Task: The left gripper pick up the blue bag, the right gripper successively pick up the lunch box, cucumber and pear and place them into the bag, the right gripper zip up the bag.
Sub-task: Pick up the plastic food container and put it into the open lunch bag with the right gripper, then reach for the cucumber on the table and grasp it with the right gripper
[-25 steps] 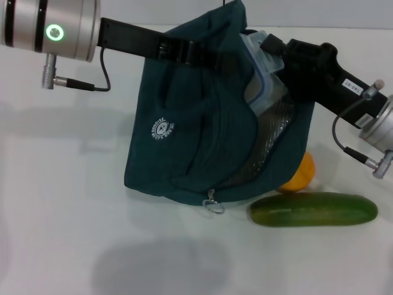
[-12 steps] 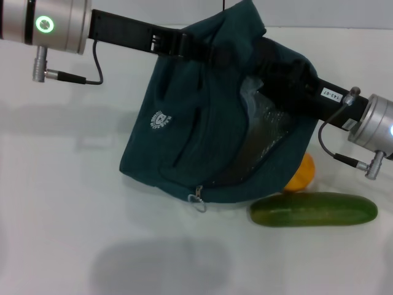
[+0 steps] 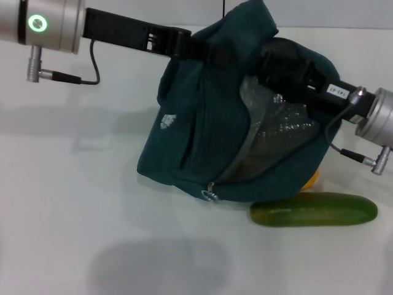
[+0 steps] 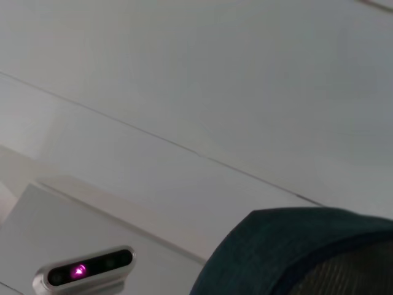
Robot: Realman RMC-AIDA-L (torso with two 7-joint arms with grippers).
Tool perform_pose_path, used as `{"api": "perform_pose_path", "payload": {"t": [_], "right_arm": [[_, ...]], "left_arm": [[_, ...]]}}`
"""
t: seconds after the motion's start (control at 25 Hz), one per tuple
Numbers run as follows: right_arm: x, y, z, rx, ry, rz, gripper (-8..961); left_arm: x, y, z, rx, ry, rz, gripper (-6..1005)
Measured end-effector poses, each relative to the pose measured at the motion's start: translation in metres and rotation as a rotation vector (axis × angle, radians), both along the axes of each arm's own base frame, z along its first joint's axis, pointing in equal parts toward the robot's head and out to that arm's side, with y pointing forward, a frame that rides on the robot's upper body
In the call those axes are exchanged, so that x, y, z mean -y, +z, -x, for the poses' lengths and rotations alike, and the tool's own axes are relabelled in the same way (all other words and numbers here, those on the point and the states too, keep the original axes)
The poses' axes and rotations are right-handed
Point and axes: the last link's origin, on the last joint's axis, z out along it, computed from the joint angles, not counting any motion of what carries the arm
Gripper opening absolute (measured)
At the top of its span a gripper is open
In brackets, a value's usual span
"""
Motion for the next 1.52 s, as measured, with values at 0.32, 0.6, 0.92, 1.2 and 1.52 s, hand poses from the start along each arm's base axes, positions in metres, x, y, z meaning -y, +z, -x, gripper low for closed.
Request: {"api": "perform_pose_path", "payload": {"t": [0.32, 0.6, 0.92, 1.2, 1.52], "right_arm": [[0.002, 0.007, -0.008, 0.001, 0.002, -0.036, 458], [0.019, 0.036, -0.019, -0.057, 0.112, -0.154, 567], [0.06, 0.102, -0.052, -0.039, 0.335, -0.641, 631], [0.1, 0.134, -0.077, 0.045, 0.44, -0.88, 632], [0.106, 0.152, -0.067, 0.326, 0.703, -0.565, 617]], "left_arm": [[-0.005, 0.012, 0.009, 0.036, 0.034, -0.044, 42], [-0.012, 0.012, 0.021, 0.018, 0.07, -0.08, 42], [-0.015, 0.019, 0.038, -0.004, 0.113, -0.125, 41], [-0.014, 0.017, 0.048, -0.011, 0.136, -0.147, 41], [-0.016, 0.007, 0.055, -0.012, 0.159, -0.152, 41]]}}
